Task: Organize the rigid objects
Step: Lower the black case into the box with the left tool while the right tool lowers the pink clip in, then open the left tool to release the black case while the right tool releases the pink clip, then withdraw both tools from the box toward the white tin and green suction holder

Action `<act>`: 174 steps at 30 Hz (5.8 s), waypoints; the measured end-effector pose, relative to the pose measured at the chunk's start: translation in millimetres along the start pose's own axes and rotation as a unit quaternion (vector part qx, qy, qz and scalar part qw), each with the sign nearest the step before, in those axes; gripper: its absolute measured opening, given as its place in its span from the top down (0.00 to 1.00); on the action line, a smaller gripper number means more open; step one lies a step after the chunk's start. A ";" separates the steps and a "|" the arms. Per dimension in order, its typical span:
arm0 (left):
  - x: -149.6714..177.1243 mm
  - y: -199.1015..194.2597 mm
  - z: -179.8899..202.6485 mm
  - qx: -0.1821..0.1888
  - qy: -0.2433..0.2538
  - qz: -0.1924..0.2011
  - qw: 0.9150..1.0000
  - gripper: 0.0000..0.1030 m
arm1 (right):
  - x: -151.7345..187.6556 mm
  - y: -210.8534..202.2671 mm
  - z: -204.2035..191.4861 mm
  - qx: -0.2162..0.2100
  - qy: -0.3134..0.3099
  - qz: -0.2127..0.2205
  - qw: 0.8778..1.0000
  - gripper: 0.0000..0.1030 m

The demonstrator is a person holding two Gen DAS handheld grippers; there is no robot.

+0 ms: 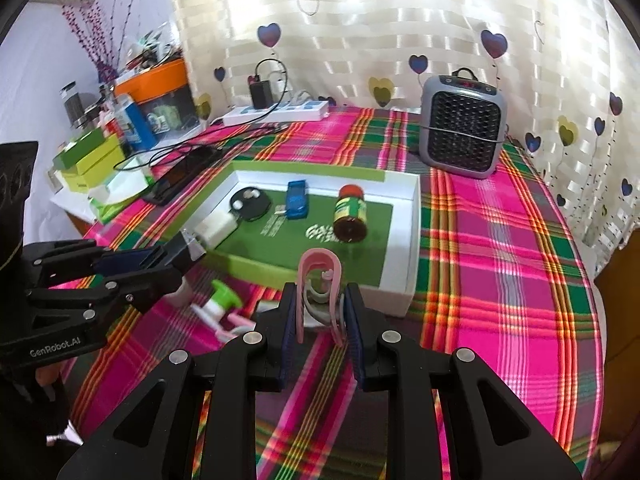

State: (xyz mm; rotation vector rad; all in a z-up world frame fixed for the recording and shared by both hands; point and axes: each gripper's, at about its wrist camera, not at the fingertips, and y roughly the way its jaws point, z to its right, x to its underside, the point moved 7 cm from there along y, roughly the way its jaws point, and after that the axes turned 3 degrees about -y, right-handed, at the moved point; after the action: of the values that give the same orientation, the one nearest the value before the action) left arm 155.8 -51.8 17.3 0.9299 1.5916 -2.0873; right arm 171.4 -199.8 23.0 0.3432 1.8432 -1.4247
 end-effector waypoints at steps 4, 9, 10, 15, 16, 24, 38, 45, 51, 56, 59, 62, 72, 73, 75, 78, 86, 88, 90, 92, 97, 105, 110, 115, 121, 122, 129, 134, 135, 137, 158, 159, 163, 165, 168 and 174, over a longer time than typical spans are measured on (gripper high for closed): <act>-12.4 6.8 -0.9 0.002 -0.003 0.004 1.000 0.75 | -9.2 6.8 12.3 0.011 0.014 -0.001 1.000 0.77; -21.9 18.8 -3.9 0.001 -0.005 -0.001 1.000 0.75 | -20.6 16.4 22.4 0.023 0.018 -0.005 1.000 0.77; -23.6 21.2 -4.3 0.002 -0.005 -0.001 1.000 0.75 | -22.9 18.7 24.4 0.027 0.018 -0.006 0.999 0.77; -31.3 32.7 -6.9 0.001 -0.006 -0.006 1.000 0.75 | -36.0 30.5 37.4 0.042 0.031 -0.009 0.999 0.77; -33.0 35.6 -7.8 0.001 -0.007 -0.007 1.000 0.75 | -37.8 32.6 39.0 0.045 0.033 -0.010 0.998 0.77; -39.3 54.8 -14.1 0.000 -0.014 -0.018 1.000 0.75 | -52.5 58.2 51.6 0.055 0.039 -0.026 0.997 0.77; -39.9 82.5 -15.6 -0.001 -0.018 -0.041 0.999 0.75 | -60.8 95.2 57.3 0.054 0.035 -0.054 0.996 0.77; -40.2 90.0 -19.2 -0.005 -0.022 -0.047 0.999 0.75 | -59.7 107.3 54.7 0.050 0.029 -0.066 0.996 0.77; -39.8 94.3 -21.5 -0.007 -0.025 -0.052 0.998 0.75 | -58.8 112.6 53.9 0.046 0.029 -0.072 0.996 0.77; -38.8 97.4 -23.1 -0.010 -0.026 -0.055 0.998 0.75 | -57.9 115.2 53.5 0.046 0.026 -0.076 0.996 0.77; -38.8 97.8 -23.6 -0.009 -0.026 -0.055 0.998 0.75 | -56.8 116.5 52.7 0.048 0.024 -0.078 0.996 0.76; -38.4 97.4 -23.7 -0.009 -0.027 -0.056 0.998 0.75 | -57.1 117.1 52.4 0.047 0.023 -0.078 0.996 0.76; -37.8 99.2 -24.6 -0.008 -0.031 -0.058 0.998 0.75 | -57.0 118.4 51.0 0.050 0.022 -0.079 0.995 0.76; -37.4 99.8 -25.0 -0.009 -0.032 -0.060 0.998 0.75 | -56.9 118.6 50.9 0.050 0.021 -0.079 0.995 0.76; -36.9 99.6 -24.6 -0.009 -0.031 -0.060 0.998 0.75 | -56.4 118.9 50.4 0.049 0.020 -0.080 0.995 0.76; -36.1 100.7 -24.0 -0.011 -0.029 -0.062 0.998 0.75 | -55.8 119.1 49.6 0.049 0.019 -0.081 0.995 0.76; -35.9 100.8 -23.7 -0.013 -0.027 -0.061 0.998 0.75 | -55.3 118.9 48.9 0.051 0.017 -0.081 0.995 0.76; -36.1 101.0 -23.8 -0.016 -0.026 -0.061 0.998 0.75 | -55.3 118.5 49.3 0.053 0.016 -0.080 0.995 0.76; -36.2 100.6 -24.4 -0.017 -0.026 -0.060 0.998 0.75 | -55.5 118.7 49.3 0.053 0.016 -0.080 0.995 0.76; -36.1 100.5 -25.1 -0.019 -0.027 -0.061 0.998 0.75 | -55.6 118.6 49.3 0.054 0.015 -0.080 0.995 0.76; -36.6 100.3 -25.4 -0.022 -0.025 -0.060 0.998 0.74 | -56.3 117.1 50.7 0.055 0.019 -0.075 0.995 0.76; -37.4 95.9 -26.0 -0.024 -0.027 -0.053 0.998 0.72 | -57.8 112.4 45.9 0.053 0.013 -0.069 0.996 0.76; -37.6 92.5 -25.8 -0.025 -0.027 -0.049 0.998 0.71 | -58.3 109.8 43.3 0.055 0.009 -0.067 0.996 0.76; -37.6 87.5 -24.9 -0.026 -0.027 -0.045 0.998 0.70 | -57.7 105.9 41.6 0.057 0.010 -0.064 0.996 0.76; -36.0 77.9 -24.1 -0.029 -0.027 -0.037 0.999 0.69 | -57.0 96.9 38.0 0.057 0.016 -0.055 0.997 0.75; -35.8 76.4 -24.1 -0.029 -0.028 -0.036 0.999 0.69 | -57.0 94.8 36.8 0.057 0.016 -0.052 0.997 0.74; -33.3 61.8 -21.2 -0.033 -0.026 -0.024 0.999 0.69 | -54.1 80.1 27.8 0.059 0.013 -0.039 0.997 0.67; -28.9 50.8 -19.2 -0.038 -0.022 -0.017 0.999 0.69 | -52.1 68.5 21.6 0.057 0.016 -0.028 0.998 0.67; -27.5 48.0 -19.1 -0.042 -0.021 -0.015 0.999 0.69 | -51.4 66.0 20.3 0.057 0.016 -0.026 0.998 0.67; -26.5 43.2 -18.4 -0.046 -0.018 -0.010 0.999 0.69 | -50.2 60.3 16.8 0.056 0.016 -0.021 0.998 0.67; 4.9 -0.7 -14.7 -0.061 -0.005 0.013 0.998 0.69 | -19.2 19.0 -13.3 0.056 0.019 0.005 0.998 0.67; 6.8 -1.9 -14.5 -0.062 -0.004 0.013 0.998 0.69 | -17.7 17.4 -14.8 0.055 0.019 0.006 0.998 0.67; 16.1 -6.8 -13.0 -0.064 0.000 0.013 0.998 0.69 | -10.1 11.2 -20.7 0.053 0.019 0.012 0.998 0.67; 20.1 -8.5 -13.4 -0.059 -0.003 0.011 0.998 0.69 | -5.9 8.9 -23.2 0.054 0.016 0.012 0.998 0.67; 25.7 -12.4 -15.0 -0.055 -0.008 0.013 0.998 0.69 | -0.4 4.2 -27.7 0.048 0.016 0.015 0.999 0.67; 40.3 -18.8 -23.6 -0.041 -0.030 0.007 0.999 0.69 | 13.4 -2.7 -35.5 0.028 0.006 0.017 0.999 0.67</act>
State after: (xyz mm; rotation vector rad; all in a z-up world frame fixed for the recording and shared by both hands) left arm 121.6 -19.4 -0.5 0.8415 1.6226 -2.0042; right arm 146.4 -171.5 18.4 0.4104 1.8016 -1.4560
